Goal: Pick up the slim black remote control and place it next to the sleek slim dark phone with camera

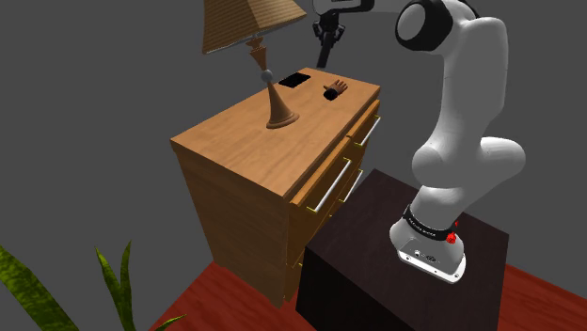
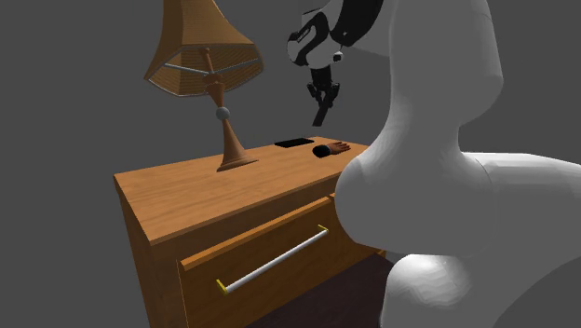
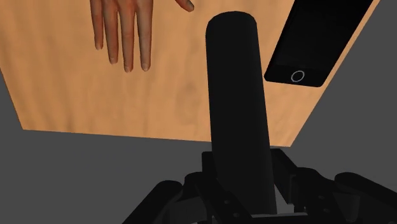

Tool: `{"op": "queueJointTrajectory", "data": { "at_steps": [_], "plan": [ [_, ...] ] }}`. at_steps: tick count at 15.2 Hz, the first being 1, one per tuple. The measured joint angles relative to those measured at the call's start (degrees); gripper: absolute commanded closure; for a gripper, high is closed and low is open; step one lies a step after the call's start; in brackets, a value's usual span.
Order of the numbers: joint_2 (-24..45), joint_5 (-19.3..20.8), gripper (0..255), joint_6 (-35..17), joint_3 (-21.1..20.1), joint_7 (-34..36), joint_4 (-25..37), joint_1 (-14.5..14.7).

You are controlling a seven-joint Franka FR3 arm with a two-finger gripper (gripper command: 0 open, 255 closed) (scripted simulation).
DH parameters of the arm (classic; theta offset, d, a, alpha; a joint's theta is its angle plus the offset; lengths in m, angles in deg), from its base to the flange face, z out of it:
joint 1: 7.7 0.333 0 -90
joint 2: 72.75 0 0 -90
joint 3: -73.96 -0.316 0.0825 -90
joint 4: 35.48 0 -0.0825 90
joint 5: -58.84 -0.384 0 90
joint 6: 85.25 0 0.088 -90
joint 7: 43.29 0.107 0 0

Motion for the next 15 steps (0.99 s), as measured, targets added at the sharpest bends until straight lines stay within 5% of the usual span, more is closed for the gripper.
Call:
{"op": "queueJointTrajectory", "data": {
  "at_steps": [15],
  "plan": [
    [0.2, 2.2, 255, -10.6, 0.9, 4.3, -10.9, -0.8]
  ]
}}
